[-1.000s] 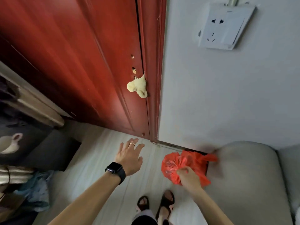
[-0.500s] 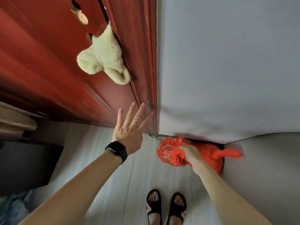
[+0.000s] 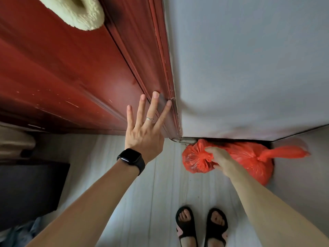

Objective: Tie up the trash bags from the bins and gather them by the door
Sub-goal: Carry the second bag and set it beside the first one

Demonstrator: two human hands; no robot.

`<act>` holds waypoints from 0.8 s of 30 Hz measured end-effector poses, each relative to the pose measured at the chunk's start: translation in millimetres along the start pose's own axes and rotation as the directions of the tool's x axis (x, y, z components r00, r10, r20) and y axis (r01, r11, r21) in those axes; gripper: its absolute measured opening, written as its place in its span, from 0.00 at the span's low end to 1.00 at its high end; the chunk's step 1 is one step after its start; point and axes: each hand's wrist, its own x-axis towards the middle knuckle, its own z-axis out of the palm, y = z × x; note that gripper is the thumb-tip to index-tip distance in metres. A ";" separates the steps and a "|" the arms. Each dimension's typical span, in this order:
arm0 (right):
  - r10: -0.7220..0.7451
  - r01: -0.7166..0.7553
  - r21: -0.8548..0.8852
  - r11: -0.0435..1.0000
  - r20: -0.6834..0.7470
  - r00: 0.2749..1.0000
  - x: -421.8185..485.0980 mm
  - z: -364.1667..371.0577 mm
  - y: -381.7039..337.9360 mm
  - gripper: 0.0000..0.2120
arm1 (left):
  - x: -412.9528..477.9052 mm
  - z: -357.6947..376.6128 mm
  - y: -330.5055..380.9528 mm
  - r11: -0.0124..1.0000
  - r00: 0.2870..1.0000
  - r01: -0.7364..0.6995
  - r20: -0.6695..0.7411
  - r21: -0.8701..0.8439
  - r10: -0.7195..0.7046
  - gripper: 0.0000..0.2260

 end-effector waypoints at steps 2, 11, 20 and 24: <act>-0.008 0.008 -0.015 1.000 0.001 1.000 -3.6 3.1 4.8 0.15 | -3.6 0.8 2.6 1.000 0.999 0.012 0.037 -0.016 -0.011 0.44; -0.206 0.234 -0.380 0.895 0.113 0.972 -121.9 -27.2 -34.1 0.08 | -15.1 -74.9 13.7 0.938 0.866 0.207 0.498 -0.277 -0.045 0.32; -0.558 0.624 -0.606 0.493 0.330 0.762 -386.3 -51.1 -137.4 0.11 | -64.5 -255.4 -7.6 0.686 0.696 0.581 0.704 -0.437 -0.140 0.19; -0.627 0.713 -0.629 0.310 0.429 0.651 -479.7 -43.1 -154.2 0.11 | -96.9 -331.7 -31.2 0.696 0.754 0.570 0.614 -0.437 -0.232 0.20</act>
